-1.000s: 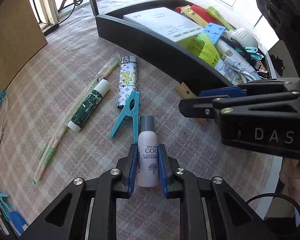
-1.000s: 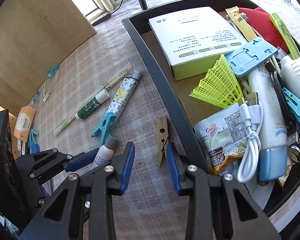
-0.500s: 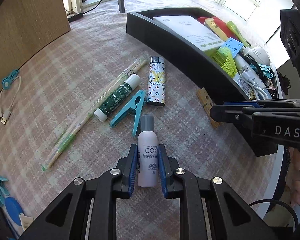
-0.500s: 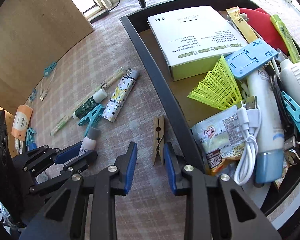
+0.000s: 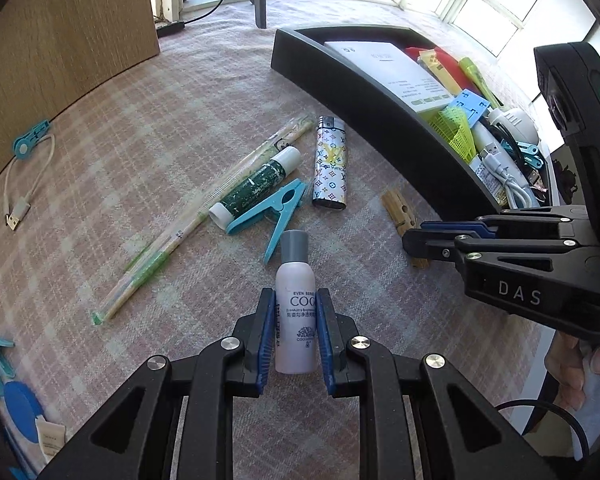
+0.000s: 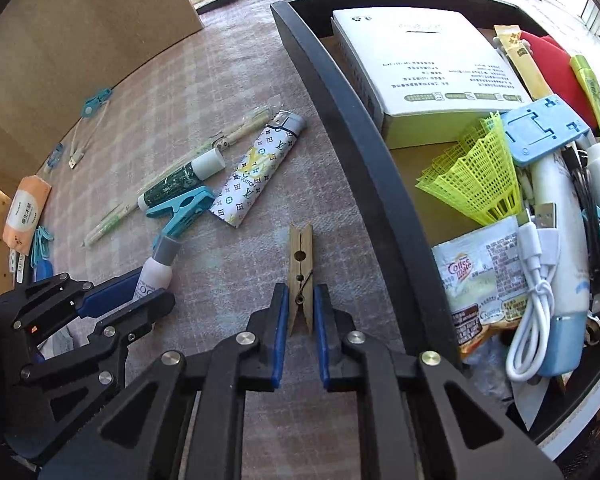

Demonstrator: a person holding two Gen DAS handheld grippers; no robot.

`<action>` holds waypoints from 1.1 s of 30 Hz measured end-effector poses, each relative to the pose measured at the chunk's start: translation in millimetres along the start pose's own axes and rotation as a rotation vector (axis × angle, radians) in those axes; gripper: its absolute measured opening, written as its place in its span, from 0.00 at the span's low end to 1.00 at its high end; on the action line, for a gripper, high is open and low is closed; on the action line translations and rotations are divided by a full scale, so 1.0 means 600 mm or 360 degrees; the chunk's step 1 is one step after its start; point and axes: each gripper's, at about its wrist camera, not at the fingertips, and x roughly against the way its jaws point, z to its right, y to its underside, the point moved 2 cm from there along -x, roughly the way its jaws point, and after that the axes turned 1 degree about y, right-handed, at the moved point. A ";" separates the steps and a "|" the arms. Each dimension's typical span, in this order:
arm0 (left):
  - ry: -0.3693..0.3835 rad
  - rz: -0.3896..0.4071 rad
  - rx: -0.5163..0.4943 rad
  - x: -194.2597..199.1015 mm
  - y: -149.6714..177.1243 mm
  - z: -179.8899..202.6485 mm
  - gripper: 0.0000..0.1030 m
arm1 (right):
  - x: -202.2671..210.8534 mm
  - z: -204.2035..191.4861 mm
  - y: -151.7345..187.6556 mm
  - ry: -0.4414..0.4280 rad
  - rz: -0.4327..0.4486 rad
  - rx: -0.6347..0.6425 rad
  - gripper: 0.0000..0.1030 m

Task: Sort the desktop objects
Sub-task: 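Grasp the white COCO bottle with the left tool while the right tool grasps the wooden clothespin, then carry bottle and wooden clothespin over the tray and release both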

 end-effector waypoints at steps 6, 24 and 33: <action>0.0031 0.0020 0.0067 -0.004 -0.025 -0.028 0.18 | 0.028 0.002 0.004 -0.0025 0.0046 0.0041 0.12; -0.0117 0.0121 0.0206 0.055 -0.083 0.093 0.18 | 0.156 0.105 -0.024 -0.0028 0.0228 0.0302 0.12; -0.0085 0.0149 0.0219 0.016 -0.164 0.213 0.18 | 0.187 0.273 -0.062 0.0032 0.0231 0.0291 0.12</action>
